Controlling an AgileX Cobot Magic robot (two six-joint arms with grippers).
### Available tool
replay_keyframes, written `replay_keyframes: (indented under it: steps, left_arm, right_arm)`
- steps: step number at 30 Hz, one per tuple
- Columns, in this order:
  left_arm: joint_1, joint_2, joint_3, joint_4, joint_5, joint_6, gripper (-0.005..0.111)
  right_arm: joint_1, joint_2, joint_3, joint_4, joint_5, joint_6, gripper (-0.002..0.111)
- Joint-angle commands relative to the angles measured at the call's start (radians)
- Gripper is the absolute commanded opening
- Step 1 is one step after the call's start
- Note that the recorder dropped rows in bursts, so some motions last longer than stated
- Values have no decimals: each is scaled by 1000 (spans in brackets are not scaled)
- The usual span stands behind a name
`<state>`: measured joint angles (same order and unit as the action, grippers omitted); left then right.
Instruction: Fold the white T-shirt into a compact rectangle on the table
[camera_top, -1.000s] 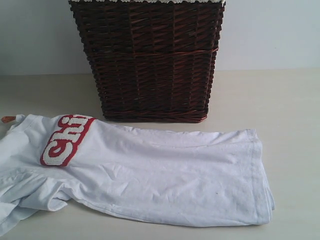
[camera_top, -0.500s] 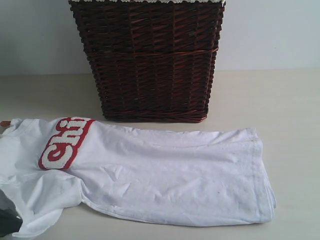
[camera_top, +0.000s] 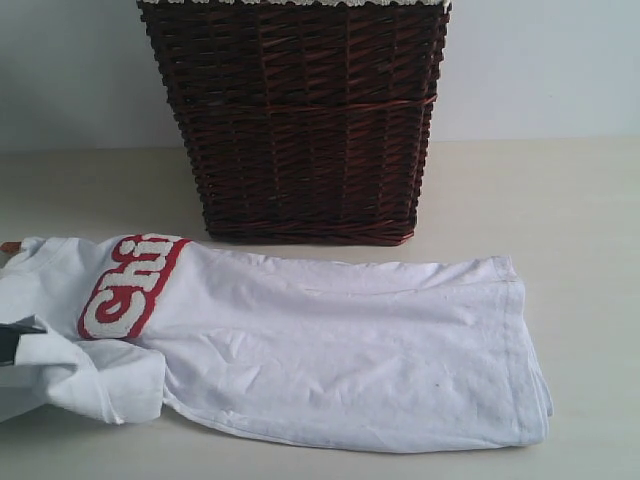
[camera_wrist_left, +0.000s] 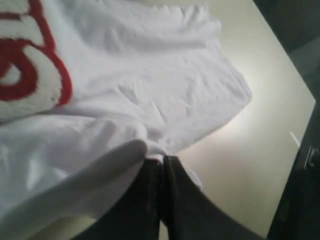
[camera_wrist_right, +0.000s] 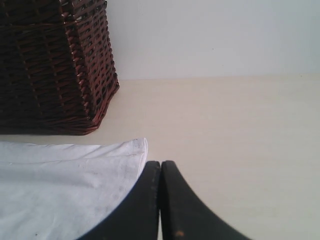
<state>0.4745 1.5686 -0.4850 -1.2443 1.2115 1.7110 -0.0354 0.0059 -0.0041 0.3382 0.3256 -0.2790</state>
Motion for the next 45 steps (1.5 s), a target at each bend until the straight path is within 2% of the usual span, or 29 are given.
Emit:
replay_keyframes:
  steps: [1,7,13,19,27,31,34,35,38,41,45]
  left_arm:
    - [25,2,-15,-88,-30,-86,0]
    - [25,2,-15,-166,-134,-86,0]
    - [23,31,-29,-340,-217,-70,0]
    - [23,139,-103,-316,-227,-24,0]
    - [23,211,-182,-314,-228,200,2]
    - [6,241,-184,-321,-238,299,22]
    - [-31,256,-184,-316,-264,358,49]
    - [-50,259,-184,-320,-276,366,61]
    - [-83,259,-184,-342,-283,381,75]
    - [-100,259,-201,-350,-283,381,69]
    - [-103,250,-234,-350,-281,379,53]
  right_arm:
    - [1,-6,4,1,-6,-6,0]
    - [1,-6,4,3,-6,-6,0]
    - [1,-6,4,3,-6,-6,0]
    - [1,-6,4,3,-6,-6,0]
    - [1,-6,4,3,-6,-6,0]
    - [1,-6,4,3,-6,-6,0]
    - [1,-6,4,3,-6,-6,0]
    - [1,-6,4,3,-6,-6,0]
    - [1,-6,4,3,-6,-6,0]
    - [1,-6,4,3,-6,-6,0]
    - [1,-6,4,3,-6,-6,0]
